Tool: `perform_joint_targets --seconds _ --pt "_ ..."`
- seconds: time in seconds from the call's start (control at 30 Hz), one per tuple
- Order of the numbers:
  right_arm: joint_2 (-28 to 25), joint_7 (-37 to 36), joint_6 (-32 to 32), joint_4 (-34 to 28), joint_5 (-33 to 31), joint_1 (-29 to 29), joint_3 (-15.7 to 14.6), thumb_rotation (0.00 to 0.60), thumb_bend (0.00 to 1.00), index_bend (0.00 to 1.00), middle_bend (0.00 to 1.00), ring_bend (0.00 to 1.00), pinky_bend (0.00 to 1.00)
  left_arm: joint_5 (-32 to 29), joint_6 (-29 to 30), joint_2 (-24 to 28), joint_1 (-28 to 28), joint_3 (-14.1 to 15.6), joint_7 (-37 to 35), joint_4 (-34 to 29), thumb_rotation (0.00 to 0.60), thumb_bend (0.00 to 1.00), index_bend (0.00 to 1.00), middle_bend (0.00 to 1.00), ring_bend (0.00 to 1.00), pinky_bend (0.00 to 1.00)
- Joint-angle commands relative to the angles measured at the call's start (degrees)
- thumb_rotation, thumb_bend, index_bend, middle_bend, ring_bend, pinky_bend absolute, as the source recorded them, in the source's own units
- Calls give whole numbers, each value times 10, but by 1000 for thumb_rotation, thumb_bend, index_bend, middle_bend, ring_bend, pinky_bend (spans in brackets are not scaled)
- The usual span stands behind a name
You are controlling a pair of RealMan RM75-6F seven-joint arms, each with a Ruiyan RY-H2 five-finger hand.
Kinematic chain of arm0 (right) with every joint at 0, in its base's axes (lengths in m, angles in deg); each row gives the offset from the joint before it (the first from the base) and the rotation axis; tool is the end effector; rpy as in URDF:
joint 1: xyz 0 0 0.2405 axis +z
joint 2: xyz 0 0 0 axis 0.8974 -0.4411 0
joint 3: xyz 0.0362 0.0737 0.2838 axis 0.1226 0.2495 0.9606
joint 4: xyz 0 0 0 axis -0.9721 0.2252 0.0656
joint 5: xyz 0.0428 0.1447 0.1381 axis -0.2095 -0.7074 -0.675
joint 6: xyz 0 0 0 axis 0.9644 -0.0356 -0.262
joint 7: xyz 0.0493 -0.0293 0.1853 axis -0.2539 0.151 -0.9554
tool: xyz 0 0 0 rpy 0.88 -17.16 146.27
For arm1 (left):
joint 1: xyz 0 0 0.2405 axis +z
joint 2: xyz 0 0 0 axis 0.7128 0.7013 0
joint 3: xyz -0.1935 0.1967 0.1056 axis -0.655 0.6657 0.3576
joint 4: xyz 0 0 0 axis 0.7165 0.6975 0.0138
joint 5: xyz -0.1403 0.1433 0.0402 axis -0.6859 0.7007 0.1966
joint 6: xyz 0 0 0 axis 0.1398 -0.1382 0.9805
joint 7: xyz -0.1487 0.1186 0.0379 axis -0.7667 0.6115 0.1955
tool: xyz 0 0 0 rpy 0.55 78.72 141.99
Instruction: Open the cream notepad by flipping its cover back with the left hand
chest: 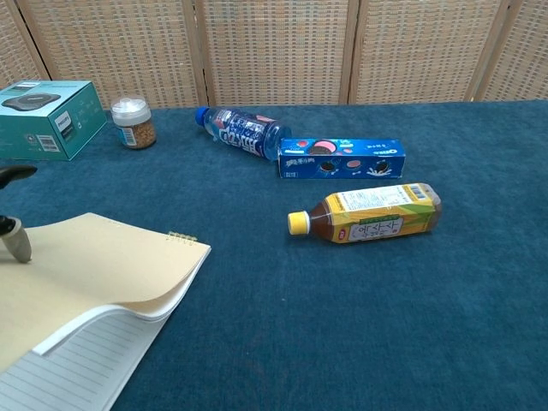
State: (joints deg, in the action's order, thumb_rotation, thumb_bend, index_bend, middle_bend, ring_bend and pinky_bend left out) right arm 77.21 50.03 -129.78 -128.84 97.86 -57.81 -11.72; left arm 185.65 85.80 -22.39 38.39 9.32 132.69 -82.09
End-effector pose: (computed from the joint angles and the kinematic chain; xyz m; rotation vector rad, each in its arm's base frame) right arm -0.3502 -0.2328 0.1652 1.3509 -1.2045 0.9235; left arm -0.2397 0.1926 0.0129 -1.6483 -0.5405 -0.8357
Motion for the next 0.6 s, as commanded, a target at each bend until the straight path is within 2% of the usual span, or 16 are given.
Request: perform_joint_targets --seconds 0.03,0.37,0.6 --pt "0 1 1 0 0 0 0 600 53 17 0 0 0 4 -10 8 -17 -32 4 -15 600 666 794 0 0 0" --pt "0 -1 2 0 -1 1 0 600 53 17 0 0 0 -13 -65 16 -92 -147 8 -14 600 662 795 0 0 0" --pt "0 -2 5 -1 -3 2 0 600 53 17 0 0 0 -47 -114 -1 -143 -202 11 30 600 657 795 0 0 0"
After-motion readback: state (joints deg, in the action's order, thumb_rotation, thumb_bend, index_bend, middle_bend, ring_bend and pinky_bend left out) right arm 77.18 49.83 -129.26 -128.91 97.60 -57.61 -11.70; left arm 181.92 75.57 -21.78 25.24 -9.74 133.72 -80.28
